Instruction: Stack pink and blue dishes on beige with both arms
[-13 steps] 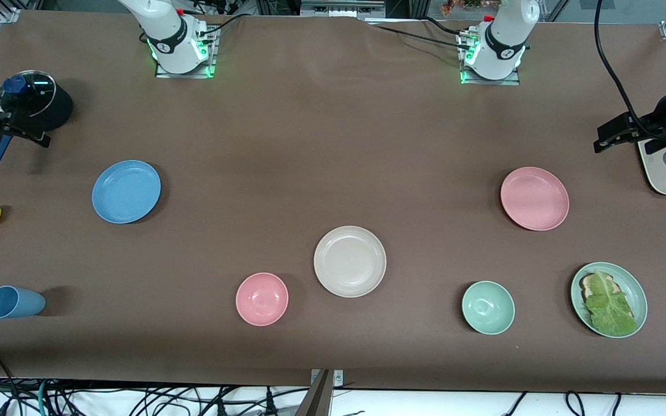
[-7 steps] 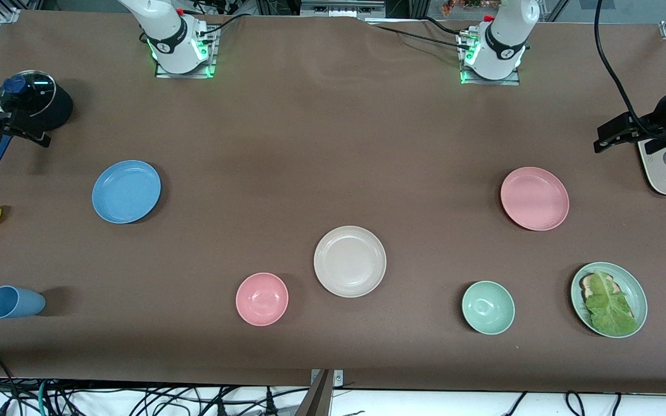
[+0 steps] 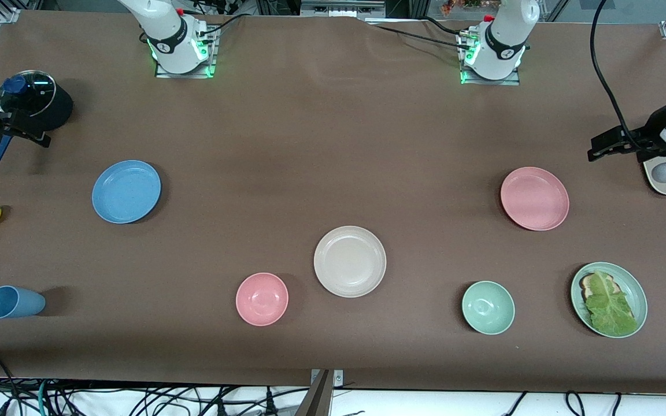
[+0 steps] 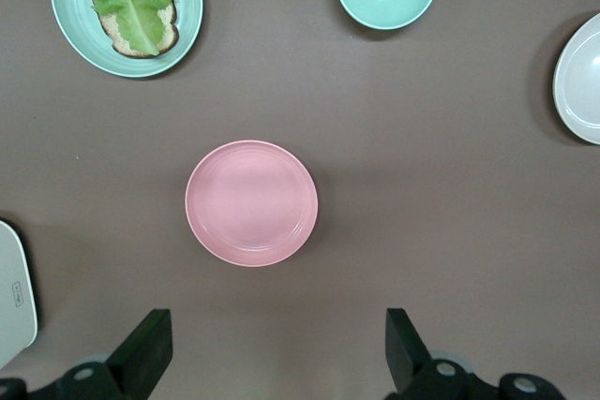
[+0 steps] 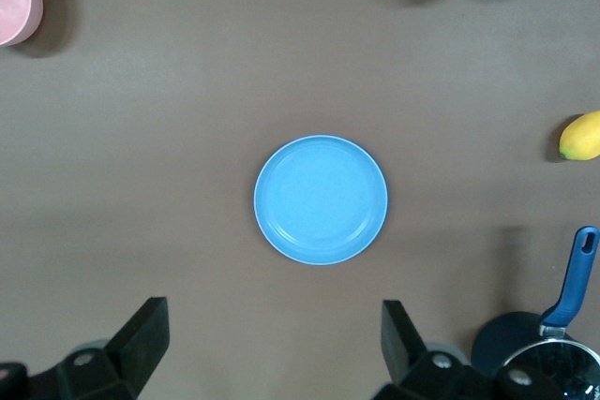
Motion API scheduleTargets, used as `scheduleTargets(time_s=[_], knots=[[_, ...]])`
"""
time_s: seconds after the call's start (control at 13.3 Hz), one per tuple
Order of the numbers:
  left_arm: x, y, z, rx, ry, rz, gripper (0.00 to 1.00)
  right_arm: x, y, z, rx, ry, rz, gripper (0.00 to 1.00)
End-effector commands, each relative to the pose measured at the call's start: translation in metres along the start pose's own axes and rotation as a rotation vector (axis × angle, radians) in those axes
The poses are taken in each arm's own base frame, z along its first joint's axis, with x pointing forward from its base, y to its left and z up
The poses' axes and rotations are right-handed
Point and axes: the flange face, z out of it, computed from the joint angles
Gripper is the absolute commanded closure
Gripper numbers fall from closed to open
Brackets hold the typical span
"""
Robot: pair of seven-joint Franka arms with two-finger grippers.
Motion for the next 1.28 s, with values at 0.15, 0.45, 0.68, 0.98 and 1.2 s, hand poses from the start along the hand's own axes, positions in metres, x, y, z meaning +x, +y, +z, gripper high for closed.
scheduleTargets(time_s=[0.15, 0.45, 0.68, 0.98, 1.2], knots=[[0.02, 0.0, 0.027, -0.012, -0.045, -0.009, 0.0, -0.003, -0.002, -0.003, 0.008, 0.002, -0.006, 0.0], [0.039, 0.001, 0.065, -0.007, -0.106, 0.007, 0.0, -0.003, -0.002, -0.003, 0.008, 0.002, -0.006, 0.0], [0.052, 0.019, 0.093, 0.08, -0.139, 0.053, 0.0, -0.003, -0.001, -0.003, 0.008, 0.002, -0.004, 0.0], [0.066, 0.001, 0.13, 0.026, -0.196, 0.024, 0.0, -0.003, -0.002, -0.003, 0.008, 0.002, -0.006, 0.0], [0.075, -0.055, 0.158, -0.152, -0.17, 0.007, 0.0, -0.003, -0.002, -0.003, 0.008, 0.002, -0.007, 0.0]])
